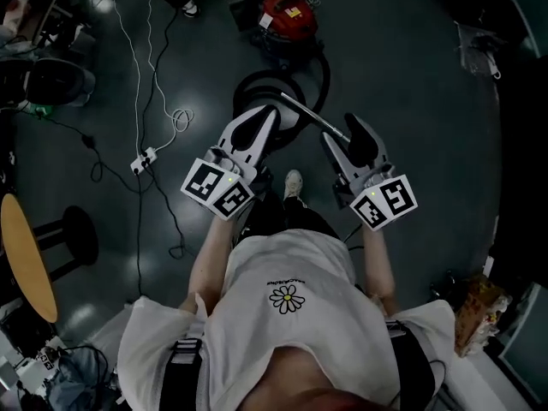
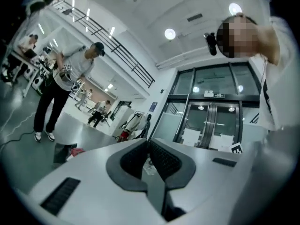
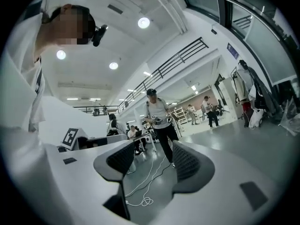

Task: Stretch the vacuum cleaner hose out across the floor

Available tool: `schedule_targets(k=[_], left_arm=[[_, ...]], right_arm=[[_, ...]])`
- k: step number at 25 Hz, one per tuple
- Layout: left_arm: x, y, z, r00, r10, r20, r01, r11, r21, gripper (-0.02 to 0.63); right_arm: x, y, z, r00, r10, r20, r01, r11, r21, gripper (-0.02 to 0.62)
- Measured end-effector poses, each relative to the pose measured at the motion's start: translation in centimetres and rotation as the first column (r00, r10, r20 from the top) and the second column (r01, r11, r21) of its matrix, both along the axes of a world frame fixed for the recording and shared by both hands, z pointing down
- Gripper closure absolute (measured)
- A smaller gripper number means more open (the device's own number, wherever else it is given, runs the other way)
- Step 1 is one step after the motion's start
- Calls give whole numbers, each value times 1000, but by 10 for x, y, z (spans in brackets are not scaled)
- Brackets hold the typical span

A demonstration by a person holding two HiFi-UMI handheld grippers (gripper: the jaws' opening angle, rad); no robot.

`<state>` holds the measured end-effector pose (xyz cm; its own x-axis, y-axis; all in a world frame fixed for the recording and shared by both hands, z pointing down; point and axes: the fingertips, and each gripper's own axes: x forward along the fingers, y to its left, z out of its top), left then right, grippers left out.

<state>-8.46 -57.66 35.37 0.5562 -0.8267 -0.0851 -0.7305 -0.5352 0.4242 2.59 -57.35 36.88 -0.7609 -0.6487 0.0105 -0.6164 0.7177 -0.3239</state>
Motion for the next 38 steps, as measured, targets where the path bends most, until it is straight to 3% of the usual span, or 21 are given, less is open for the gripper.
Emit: schedule_targets(k=[2, 7, 12, 16, 19, 21, 23, 25, 28, 31, 34, 35, 36, 37, 38], left_arm=[[-1, -15, 0, 1000, 0, 9, 0, 1000, 5, 597], [-14, -62, 2, 968, -129, 214, 128, 992, 17, 597], [-22, -94, 8, 968, -155, 198, 153, 988, 26, 597], [-28, -122, 54, 975, -91, 204, 105, 993, -60, 598], [-32, -149, 114, 977, -31, 209, 51, 995, -90, 597], [-41, -173, 174, 973, -31, 228, 49, 996, -74, 597], [-53, -194, 251, 966, -52, 252, 72, 995, -70, 597], [-64, -209, 334, 957, -68, 280, 94, 992, -82, 597], [-74, -221, 450, 947, -57, 315, 98, 988, -117, 597], [-82, -224, 539, 946, -41, 323, 96, 983, -156, 597], [-87, -227, 607, 940, -13, 340, 83, 978, -193, 597], [-87, -228, 623, 938, -3, 347, 78, 976, -202, 597], [-87, -228, 635, 936, 5, 351, 73, 975, -208, 597], [-87, -228, 645, 936, 11, 352, 69, 975, -212, 597], [-86, -229, 652, 936, 15, 353, 65, 974, -215, 597]], right_arm=[[-4, -16, 0, 1000, -7, 3, 7, 1000, -9, 347], [-12, -53, -8, 999, 1, 33, 0, 1000, -14, 347], [-10, -85, -2, 1000, -7, 26, 8, 1000, -30, 347], [-14, -112, 35, 999, -37, -22, 35, 995, -96, 347], [-25, -131, 98, 991, -99, -86, 88, 989, -122, 347], [-37, -148, 176, 969, -156, -189, 136, 984, -113, 347], [-48, -165, 281, 924, -199, -326, 170, 979, -115, 347], [-55, -183, 400, 867, -231, -442, 182, 972, -151, 347], [-54, -205, 581, 761, -308, -570, 178, 945, -273, 347], [-34, -221, 737, 612, -399, -682, 139, 904, -404, 347], [2, -228, 851, 454, -489, -745, 60, 851, -522, 347], [18, -227, 879, 384, -523, -761, 33, 831, -555, 347], [36, -223, 903, 286, -559, -779, 7, 814, -581, 347], [56, -218, 924, 153, -591, -792, -20, 799, -600, 347], [77, -212, 943, -3, -611, -792, -46, 791, -610, 347]])
